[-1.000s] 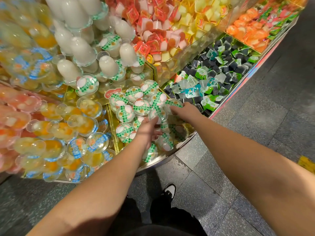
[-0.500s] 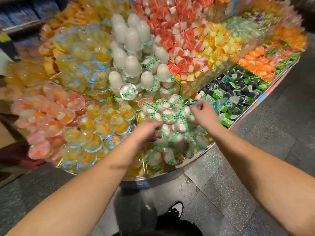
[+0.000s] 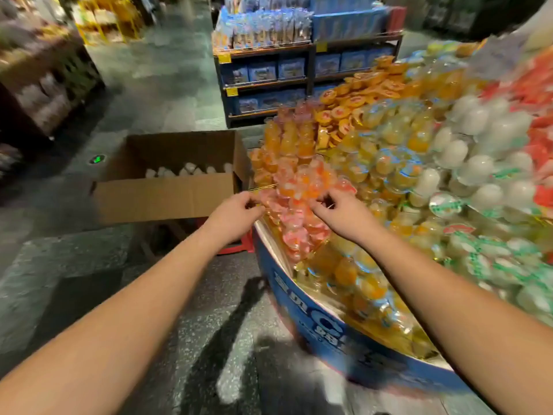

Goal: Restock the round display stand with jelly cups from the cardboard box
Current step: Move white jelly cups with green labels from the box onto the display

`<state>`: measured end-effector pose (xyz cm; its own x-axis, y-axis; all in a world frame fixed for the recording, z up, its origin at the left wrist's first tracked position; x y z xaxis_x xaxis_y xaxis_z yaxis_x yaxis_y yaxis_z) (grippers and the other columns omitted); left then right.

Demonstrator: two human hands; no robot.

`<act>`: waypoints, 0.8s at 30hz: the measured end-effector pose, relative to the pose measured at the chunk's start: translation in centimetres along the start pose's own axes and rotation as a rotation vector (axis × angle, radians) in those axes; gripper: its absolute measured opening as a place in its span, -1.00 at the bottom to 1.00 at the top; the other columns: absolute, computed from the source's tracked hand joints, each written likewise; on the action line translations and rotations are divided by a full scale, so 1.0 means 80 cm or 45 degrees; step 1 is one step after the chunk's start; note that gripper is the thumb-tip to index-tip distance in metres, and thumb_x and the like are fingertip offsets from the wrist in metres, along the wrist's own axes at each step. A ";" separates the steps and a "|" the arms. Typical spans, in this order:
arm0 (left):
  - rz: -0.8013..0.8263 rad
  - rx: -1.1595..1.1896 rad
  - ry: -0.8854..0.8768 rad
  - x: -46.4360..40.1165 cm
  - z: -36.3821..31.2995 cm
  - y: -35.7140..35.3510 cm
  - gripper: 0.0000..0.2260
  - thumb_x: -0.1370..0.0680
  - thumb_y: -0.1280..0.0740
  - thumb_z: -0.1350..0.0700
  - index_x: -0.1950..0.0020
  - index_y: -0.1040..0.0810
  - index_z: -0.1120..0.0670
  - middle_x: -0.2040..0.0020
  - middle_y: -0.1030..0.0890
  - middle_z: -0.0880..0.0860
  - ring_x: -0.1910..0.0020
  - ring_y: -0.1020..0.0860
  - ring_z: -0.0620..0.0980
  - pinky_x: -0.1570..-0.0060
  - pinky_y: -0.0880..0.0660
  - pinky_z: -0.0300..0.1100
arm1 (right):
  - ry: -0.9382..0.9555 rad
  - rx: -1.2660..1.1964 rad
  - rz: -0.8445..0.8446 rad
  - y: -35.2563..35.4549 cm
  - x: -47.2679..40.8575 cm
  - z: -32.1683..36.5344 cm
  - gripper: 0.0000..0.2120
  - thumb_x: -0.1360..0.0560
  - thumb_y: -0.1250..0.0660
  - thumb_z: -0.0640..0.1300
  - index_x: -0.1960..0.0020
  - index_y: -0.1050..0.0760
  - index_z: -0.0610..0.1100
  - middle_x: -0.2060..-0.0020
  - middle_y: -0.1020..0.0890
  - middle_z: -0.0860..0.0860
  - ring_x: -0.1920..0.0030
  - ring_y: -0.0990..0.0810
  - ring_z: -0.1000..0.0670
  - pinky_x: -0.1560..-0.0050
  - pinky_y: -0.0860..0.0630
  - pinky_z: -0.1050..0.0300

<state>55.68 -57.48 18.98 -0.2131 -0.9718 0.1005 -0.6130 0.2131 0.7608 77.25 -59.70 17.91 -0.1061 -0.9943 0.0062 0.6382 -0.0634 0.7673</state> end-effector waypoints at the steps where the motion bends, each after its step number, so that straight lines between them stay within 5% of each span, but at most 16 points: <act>1: -0.019 -0.045 0.023 0.004 0.029 0.024 -0.83 -0.61 -0.28 0.02 -0.17 -0.55 0.01 -0.08 -0.59 0.00 -0.04 -0.52 0.00 0.10 -0.40 -0.19 | 0.043 0.007 0.045 -0.026 -0.009 0.030 -0.74 -0.53 -0.31 0.07 0.00 -0.52 -0.13 0.11 -0.63 -0.07 0.07 -0.57 -0.11 0.03 -0.51 0.01; 5: -0.065 -0.179 0.172 0.006 0.141 0.098 -0.72 -0.61 -0.28 0.01 -0.27 -0.54 0.07 -0.25 -0.57 0.08 -0.23 -0.49 0.07 -0.19 -0.41 -0.14 | 0.211 0.062 0.213 -0.120 -0.044 0.138 -0.79 -0.56 -0.30 -0.06 0.11 -0.48 -0.21 0.21 -0.56 -0.11 0.12 -0.52 -0.14 0.19 -0.29 0.04; 7: -0.078 -0.201 0.253 -0.003 0.191 0.124 -0.70 -0.60 -0.28 -0.02 -0.29 -0.53 0.05 -0.28 -0.55 0.08 -0.27 -0.46 0.10 -0.27 -0.40 -0.08 | 0.286 0.127 0.277 -0.163 -0.066 0.177 -0.81 -0.55 -0.30 -0.05 0.19 -0.45 -0.12 0.25 -0.54 -0.04 0.07 -0.56 -0.15 0.19 -0.28 0.09; 9: -0.090 -0.229 0.310 -0.020 0.233 0.142 -0.69 -0.59 -0.27 -0.05 -0.29 -0.53 0.03 -0.28 -0.55 0.09 -0.28 -0.45 0.12 -0.30 -0.40 -0.03 | 0.322 0.215 0.342 -0.207 -0.092 0.202 -0.83 -0.55 -0.28 -0.01 0.06 -0.51 -0.10 0.12 -0.62 -0.06 -0.02 -0.59 -0.14 0.13 -0.36 0.11; 17: -0.067 -0.273 0.458 -0.148 0.353 0.186 -0.76 -0.59 -0.24 -0.02 -0.21 -0.54 -0.01 -0.23 -0.57 0.07 -0.25 -0.46 0.13 -0.28 -0.40 0.00 | 0.315 0.292 0.550 -0.349 -0.246 0.241 -0.73 -0.58 -0.21 0.03 -0.13 -0.50 -0.14 -0.11 -0.61 -0.15 -0.14 -0.56 -0.18 -0.01 -0.42 0.08; 20: -0.033 -0.296 0.488 -0.219 0.389 0.206 -0.75 -0.59 -0.25 -0.01 -0.23 -0.54 0.01 -0.21 -0.57 0.06 -0.23 -0.48 0.12 -0.27 -0.42 0.00 | 0.239 0.194 0.598 -0.395 -0.323 0.244 -0.82 -0.58 -0.19 0.01 0.04 -0.47 -0.09 -0.01 -0.59 -0.09 -0.06 -0.56 -0.12 -0.02 -0.45 0.08; 24: 0.035 -0.257 0.553 -0.304 0.435 0.218 -0.76 -0.61 -0.24 -0.01 -0.14 -0.59 0.08 -0.11 -0.62 0.07 -0.10 -0.56 0.05 -0.01 -0.43 -0.19 | 0.260 0.190 0.620 -0.437 -0.407 0.251 -0.77 -0.59 -0.24 -0.01 -0.17 -0.54 -0.06 -0.09 -0.58 0.00 -0.13 -0.56 -0.04 -0.09 -0.46 0.09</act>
<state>23.71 -26.66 7.52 0.1371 -0.9273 0.3484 -0.4426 0.2573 0.8590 43.10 -23.39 3.79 0.3342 -0.9031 0.2698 0.4599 0.4061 0.7897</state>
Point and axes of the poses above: each hand's wrist, its own x-axis away from the middle knuckle, its own y-axis out of the back of the hand, z = x × y, the point moved 10 cm from there along -x, towards the middle knuckle
